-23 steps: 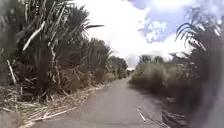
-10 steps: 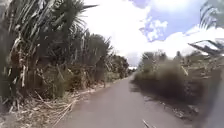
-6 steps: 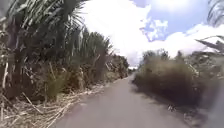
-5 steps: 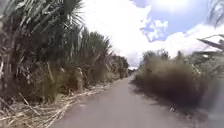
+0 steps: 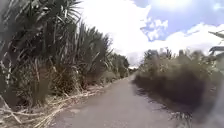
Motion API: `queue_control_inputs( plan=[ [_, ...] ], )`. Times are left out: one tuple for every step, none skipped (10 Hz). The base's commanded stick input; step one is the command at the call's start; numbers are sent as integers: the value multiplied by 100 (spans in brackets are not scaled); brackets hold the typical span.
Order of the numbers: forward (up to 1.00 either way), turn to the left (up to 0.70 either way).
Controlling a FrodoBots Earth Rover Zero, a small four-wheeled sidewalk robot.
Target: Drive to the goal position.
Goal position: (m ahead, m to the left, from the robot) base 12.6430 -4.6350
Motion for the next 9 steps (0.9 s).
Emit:
queue_control_inputs(
  plan=[
    [70,-11],
    [70,-11],
    [70,-11],
    [70,0],
    [70,0],
    [70,0],
    [70,0],
    [70,0],
    [70,0]
  ],
)
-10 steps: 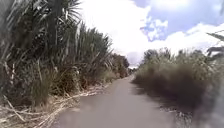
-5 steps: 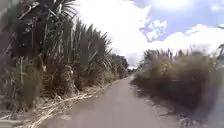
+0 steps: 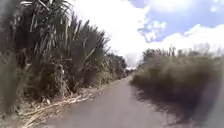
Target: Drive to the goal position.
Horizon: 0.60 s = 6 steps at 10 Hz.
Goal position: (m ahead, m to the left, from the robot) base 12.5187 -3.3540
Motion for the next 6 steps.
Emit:
queue_control_inputs(
  plan=[
    [70,0],
    [70,0],
    [70,0],
    [70,0],
    [70,0],
    [70,0]
  ],
)
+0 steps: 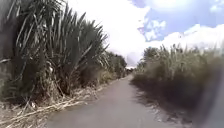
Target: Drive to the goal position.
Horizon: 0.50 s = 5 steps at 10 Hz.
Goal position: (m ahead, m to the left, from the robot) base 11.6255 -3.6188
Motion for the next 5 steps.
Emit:
queue_control_inputs(
  plan=[
    [70,0],
    [70,0],
    [70,0],
    [70,0],
    [70,0]
  ],
)
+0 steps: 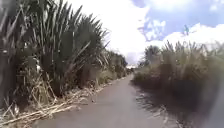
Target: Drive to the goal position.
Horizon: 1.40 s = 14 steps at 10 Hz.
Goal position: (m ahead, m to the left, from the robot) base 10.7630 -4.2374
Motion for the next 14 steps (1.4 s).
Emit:
queue_control_inputs(
  plan=[
    [70,-8],
    [70,-10],
    [70,-12],
    [70,-12],
    [70,-12],
    [70,-12],
    [70,-12],
    [70,-12],
    [70,-12],
    [70,-11],
    [70,-11],
    [70,0],
    [70,0],
    [70,0]
  ],
)
